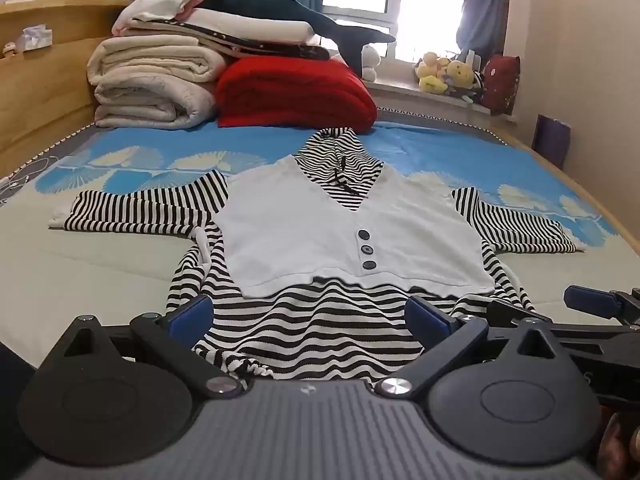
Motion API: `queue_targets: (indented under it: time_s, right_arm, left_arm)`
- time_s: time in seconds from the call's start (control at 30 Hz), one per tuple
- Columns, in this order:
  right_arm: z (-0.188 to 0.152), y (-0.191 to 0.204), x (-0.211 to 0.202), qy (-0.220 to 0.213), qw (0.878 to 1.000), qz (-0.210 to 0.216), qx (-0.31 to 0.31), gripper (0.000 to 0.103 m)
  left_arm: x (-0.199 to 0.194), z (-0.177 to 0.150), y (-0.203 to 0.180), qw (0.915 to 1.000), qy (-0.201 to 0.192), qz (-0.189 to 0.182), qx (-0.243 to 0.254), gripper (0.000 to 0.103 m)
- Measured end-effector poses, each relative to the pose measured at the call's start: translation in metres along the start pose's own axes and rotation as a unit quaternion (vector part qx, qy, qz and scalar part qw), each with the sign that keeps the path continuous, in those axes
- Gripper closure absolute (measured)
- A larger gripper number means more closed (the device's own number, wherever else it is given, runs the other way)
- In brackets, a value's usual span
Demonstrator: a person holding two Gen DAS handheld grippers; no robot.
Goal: Fold small clothes
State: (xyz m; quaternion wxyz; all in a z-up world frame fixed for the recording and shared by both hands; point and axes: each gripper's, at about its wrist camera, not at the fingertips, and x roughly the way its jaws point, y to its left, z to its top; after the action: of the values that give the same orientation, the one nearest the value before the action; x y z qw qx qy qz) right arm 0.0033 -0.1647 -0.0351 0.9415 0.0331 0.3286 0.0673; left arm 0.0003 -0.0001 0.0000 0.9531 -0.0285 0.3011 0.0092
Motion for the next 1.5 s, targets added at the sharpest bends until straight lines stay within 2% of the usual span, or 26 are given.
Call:
queue_targets:
  time_s: [1.5]
  right_arm:
    - [-0.0040, -0.0013, 0.0057, 0.003, 1.000, -0.004, -0.001, 0.012]
  left_arm:
    - [0.0010, -0.0025, 0.0009, 1.0000, -0.001, -0.001, 0.000, 0.001]
